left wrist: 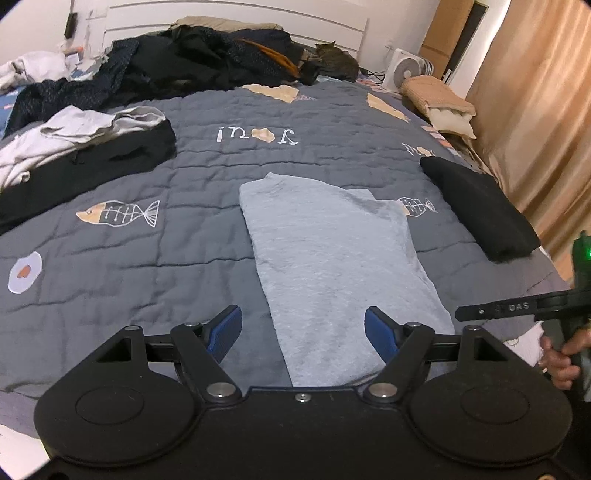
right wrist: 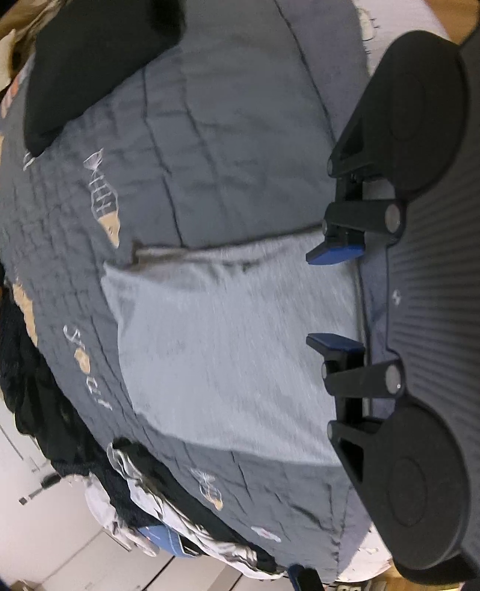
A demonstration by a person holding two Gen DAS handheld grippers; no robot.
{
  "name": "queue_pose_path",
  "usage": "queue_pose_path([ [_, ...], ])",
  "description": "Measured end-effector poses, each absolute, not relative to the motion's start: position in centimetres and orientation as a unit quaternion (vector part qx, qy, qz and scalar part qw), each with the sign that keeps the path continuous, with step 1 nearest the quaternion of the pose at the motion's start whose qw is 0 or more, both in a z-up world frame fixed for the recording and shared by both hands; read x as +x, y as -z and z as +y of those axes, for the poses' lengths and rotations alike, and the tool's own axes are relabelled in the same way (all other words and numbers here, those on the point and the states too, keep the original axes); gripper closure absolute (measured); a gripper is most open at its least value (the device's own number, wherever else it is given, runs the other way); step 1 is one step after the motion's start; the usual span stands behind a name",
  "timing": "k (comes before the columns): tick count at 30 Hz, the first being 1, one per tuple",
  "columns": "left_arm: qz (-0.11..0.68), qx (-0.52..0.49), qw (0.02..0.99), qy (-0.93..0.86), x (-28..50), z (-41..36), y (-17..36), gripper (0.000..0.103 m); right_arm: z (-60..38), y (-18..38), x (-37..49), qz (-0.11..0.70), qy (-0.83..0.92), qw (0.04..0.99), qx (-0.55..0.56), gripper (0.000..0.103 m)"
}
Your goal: Fold clothes
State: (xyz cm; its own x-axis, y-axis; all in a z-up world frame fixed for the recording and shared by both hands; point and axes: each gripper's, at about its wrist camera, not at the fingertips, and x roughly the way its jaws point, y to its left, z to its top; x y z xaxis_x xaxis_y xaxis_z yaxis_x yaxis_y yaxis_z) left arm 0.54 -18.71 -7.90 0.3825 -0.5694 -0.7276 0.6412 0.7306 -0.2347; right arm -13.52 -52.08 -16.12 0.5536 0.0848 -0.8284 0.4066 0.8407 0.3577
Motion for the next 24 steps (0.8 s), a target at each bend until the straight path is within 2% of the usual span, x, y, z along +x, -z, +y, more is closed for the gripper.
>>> queue_pose_path([
  [14, 0.431, 0.018, 0.829, 0.355, 2.6, -17.9, 9.0, 0.03, -57.7, 22.0, -11.7, 0.469, 0.051, 0.82, 0.323, 0.063],
  [24, 0.43, 0.01, 0.824, 0.368, 2.3, -17.9, 9.0, 0.03, -58.2, 23.5, -11.8, 0.434, -0.002, 0.813, 0.388, 0.061],
])
